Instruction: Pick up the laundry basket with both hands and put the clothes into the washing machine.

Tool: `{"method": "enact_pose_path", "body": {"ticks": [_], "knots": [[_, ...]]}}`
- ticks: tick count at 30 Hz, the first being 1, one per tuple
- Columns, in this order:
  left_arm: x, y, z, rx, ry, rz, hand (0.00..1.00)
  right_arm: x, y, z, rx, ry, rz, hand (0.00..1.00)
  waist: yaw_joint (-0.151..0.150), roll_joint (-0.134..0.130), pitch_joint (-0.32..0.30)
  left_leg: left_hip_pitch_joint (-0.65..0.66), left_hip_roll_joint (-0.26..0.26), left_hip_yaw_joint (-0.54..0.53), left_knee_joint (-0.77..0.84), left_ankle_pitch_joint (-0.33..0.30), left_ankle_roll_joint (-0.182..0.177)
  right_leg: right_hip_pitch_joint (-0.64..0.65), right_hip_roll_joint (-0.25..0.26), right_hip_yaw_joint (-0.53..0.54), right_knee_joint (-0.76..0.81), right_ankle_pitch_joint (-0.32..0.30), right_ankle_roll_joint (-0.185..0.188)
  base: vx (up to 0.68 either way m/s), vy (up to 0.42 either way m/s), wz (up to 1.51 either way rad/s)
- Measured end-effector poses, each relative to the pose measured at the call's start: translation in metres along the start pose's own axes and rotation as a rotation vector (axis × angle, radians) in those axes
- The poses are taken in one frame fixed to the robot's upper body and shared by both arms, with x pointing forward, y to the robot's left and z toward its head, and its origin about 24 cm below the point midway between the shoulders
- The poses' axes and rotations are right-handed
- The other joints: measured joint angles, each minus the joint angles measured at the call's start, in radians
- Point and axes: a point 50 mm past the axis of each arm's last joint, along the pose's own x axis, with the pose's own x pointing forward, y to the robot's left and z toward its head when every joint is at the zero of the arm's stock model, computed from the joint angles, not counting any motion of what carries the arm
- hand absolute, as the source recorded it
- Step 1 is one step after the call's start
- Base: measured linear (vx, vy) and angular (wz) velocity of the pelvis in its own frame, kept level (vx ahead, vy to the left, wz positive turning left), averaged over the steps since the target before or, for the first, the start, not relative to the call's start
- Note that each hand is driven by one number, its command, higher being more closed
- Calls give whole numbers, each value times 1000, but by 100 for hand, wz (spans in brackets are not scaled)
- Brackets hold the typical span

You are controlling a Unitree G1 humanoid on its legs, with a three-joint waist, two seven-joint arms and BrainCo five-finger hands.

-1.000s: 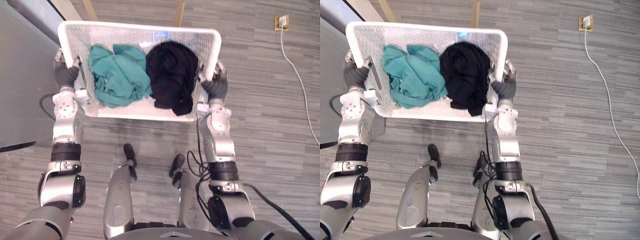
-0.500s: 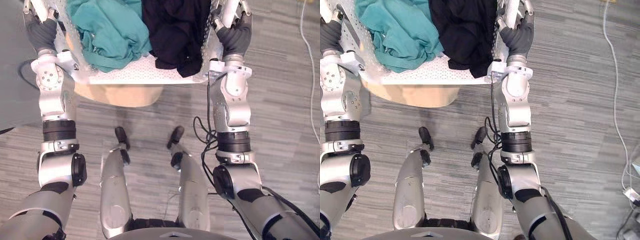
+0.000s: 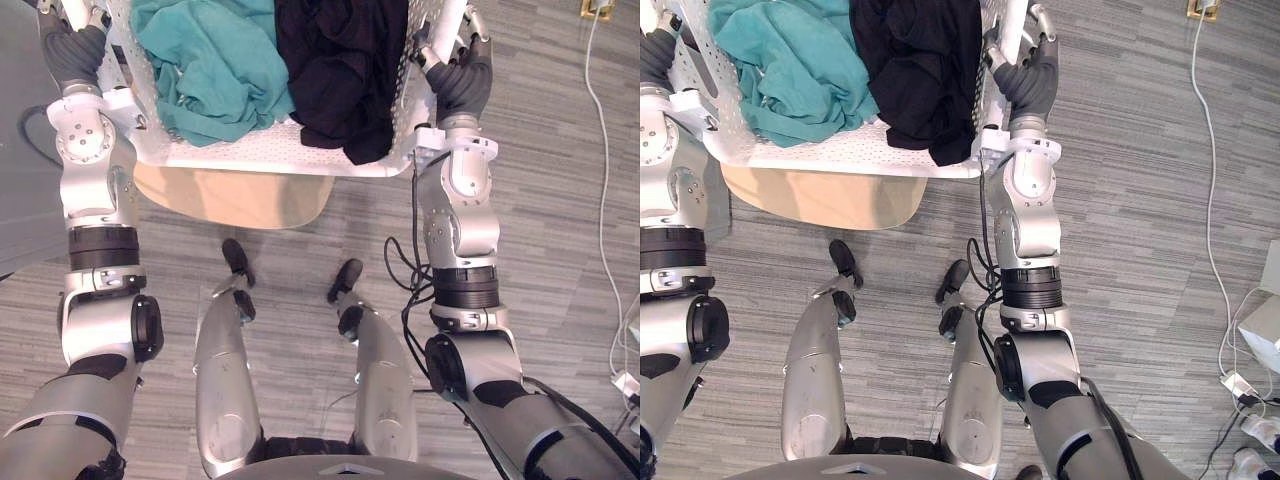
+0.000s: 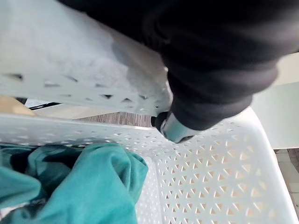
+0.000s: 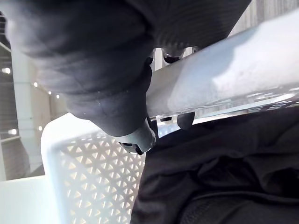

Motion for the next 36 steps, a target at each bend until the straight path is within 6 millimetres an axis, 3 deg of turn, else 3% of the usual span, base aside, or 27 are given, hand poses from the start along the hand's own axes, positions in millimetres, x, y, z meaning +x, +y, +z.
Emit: {"method": "enact_pose_path", "body": {"ticks": [6,12,13,15,16,22,29,36], "knots": [[5,9,33,118,-136,-14,100,-25,-2,4,-19,-37,93,100,5,-1,0,3,16,-2,0,0,0,23,20,-10,-29,0,0,4,-4,1],[6,8,33,143,-137,-59,100,-33,-7,-6,-33,-1,101,100,16,-4,-2,9,24,-6,-6,0,-1,47,34,-26,-54,1,-1,4,-7,2],[6,8,32,144,-132,-59,0,-33,-7,-8,-34,5,101,100,18,-4,-2,6,24,-4,-7,0,-1,47,36,-28,-63,1,0,0,0,0],[6,9,32,144,-129,-58,0,-34,-7,-9,-34,13,102,100,20,-4,-2,-7,24,-9,-7,1,-1,47,39,-34,-75,1,0,-2,-5,6],[7,9,30,145,-120,-56,0,-37,-8,-13,-33,27,99,0,20,-4,-2,-15,24,-16,-5,2,-2,47,41,-41,-82,3,1,6,4,9],[16,20,25,127,-56,-2,0,-46,-3,-37,-19,133,149,0,24,-5,-2,-27,27,-24,-6,8,-2,47,46,-52,-93,9,-1,33,2,3],[30,52,48,51,-80,149,0,-41,-26,-33,-10,123,50,0,13,-9,-2,-27,27,-30,-35,33,-6,42,55,-57,-93,9,-1,25,-17,3],[33,42,61,104,-129,27,0,-38,-30,-29,-23,112,61,0,14,-9,-2,-26,19,-31,-52,49,-3,41,53,-59,-101,13,-6,5,-1,1]]}}
